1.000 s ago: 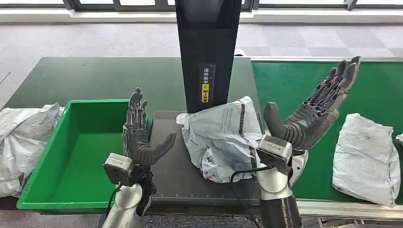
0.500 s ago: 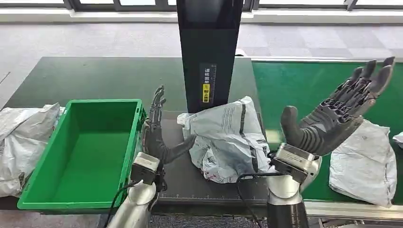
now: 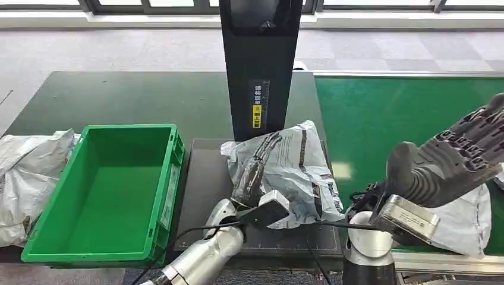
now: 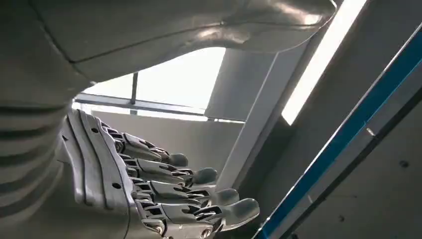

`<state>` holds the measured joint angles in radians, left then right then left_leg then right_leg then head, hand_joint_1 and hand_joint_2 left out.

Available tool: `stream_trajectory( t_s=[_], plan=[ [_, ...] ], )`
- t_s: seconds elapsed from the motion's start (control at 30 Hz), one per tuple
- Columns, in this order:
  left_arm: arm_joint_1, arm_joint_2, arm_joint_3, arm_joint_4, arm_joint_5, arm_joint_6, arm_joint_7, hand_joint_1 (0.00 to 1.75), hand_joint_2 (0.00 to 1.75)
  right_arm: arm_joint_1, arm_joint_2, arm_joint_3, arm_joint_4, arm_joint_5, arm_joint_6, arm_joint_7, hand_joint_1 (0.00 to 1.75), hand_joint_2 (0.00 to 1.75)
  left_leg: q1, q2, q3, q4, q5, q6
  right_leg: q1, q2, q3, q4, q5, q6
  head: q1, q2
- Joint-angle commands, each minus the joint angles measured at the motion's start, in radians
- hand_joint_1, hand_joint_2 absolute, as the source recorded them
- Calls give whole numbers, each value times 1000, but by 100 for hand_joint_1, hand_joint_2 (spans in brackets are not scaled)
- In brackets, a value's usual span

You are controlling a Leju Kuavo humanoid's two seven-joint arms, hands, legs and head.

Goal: Moved the parcel from conveyor to table for the left to box.

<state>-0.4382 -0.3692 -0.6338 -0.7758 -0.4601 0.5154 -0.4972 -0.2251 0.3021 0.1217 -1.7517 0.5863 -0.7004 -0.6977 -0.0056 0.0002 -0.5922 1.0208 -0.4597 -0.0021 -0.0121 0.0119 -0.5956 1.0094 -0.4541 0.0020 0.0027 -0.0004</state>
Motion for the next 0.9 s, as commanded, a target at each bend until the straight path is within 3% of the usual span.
stream_trajectory(
  t_s=[0.03, 0.57, 0.9],
  plan=[
    [-98, 20, -228, 228, 5, 2, 61, 0, 175, 90, 47, -50, -3, -6, 2, 0, 0, 175, 1, -3, 3, -2, 0, -1, 1, -3, 4, -3, 0, -1, 0, 0],
    [-134, 20, -418, 332, -78, -110, 234, 0, 175, 62, 47, -46, 45, -26, 2, 0, 0, 175, 1, -1, 3, -2, 0, -1, 1, -2, 4, -2, 0, 0, 0, 0],
    [-134, 20, -418, 332, -78, -110, 234, 0, 175, 62, 47, -46, 45, -26, 2, 0, 0, 175, 1, -1, 3, -3, 0, -1, 1, -2, 4, -3, 0, -1, 0, 0]
  ],
)
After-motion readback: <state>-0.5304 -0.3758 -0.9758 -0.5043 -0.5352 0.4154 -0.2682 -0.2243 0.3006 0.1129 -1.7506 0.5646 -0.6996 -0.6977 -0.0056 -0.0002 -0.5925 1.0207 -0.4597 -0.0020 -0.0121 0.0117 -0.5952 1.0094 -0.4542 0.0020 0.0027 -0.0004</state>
